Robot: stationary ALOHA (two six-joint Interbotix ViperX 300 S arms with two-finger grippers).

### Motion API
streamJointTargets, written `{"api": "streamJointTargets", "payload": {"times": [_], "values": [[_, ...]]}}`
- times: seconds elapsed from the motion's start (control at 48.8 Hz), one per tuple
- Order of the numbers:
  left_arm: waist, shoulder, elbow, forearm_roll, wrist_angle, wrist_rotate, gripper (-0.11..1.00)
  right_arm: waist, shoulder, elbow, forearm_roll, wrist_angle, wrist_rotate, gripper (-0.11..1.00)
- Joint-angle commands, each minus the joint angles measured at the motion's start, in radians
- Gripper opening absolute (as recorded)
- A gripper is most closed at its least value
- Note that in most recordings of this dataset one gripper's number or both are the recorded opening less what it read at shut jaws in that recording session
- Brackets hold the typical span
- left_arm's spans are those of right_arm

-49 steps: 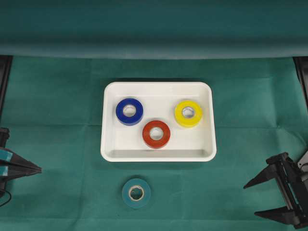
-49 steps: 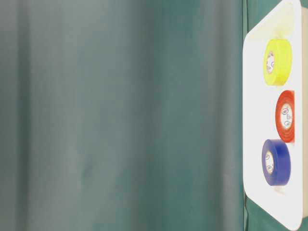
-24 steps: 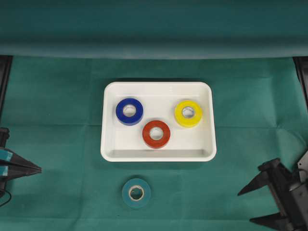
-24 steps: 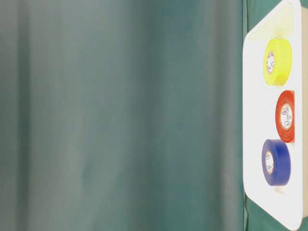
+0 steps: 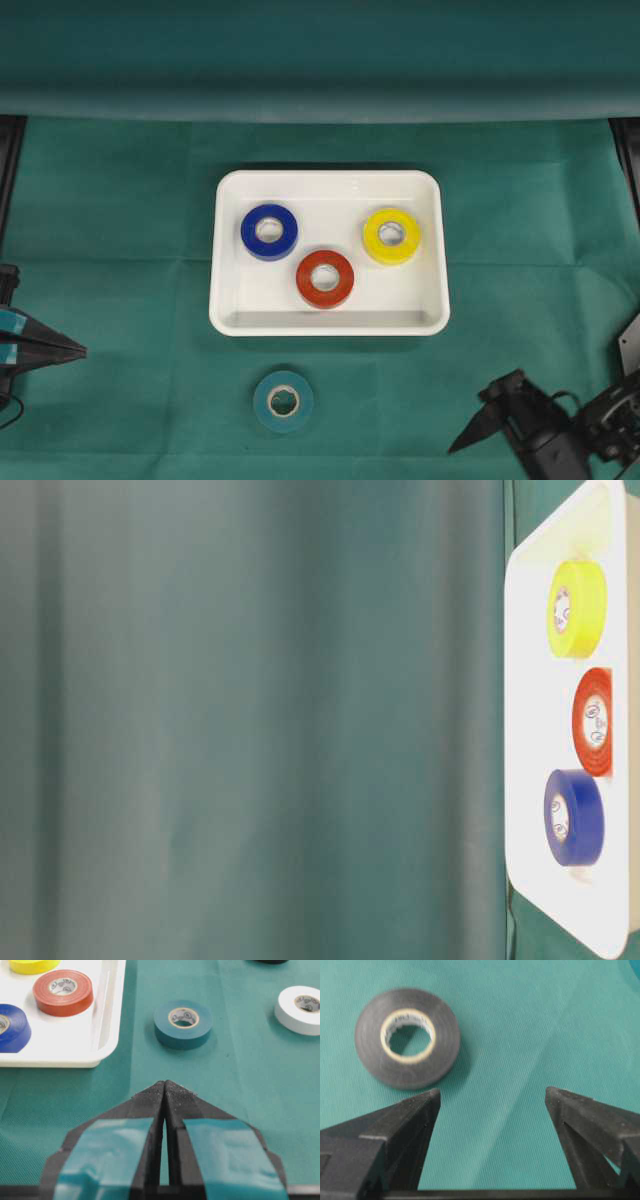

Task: Put the tape into the white case with the right arm.
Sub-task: 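Move the right gripper down toward the black tape roll, then insert a finger into the black roll's hole and close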

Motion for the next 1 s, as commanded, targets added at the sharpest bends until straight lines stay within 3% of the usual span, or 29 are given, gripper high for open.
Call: {"api": "streamJointTargets", "payload": {"times": [0.0, 0.41, 0.984], "values": [[0.003, 0.009, -0.014, 0.000, -0.009, 0.002, 0.00, 0.014, 0.040, -0.055, 0.002, -0.025, -0.002, 0.57], [0.005, 0.008, -0.014, 0.000, -0.009, 0.002, 0.00, 0.063, 0.206, -0.181, 0.002, -0.028, -0.002, 0.57], [0.003, 0.008, -0.012, 0.000, -0.009, 0.002, 0.00, 0.064, 0.259, -0.195, 0.002, -0.028, -0.002, 0.57]]}}
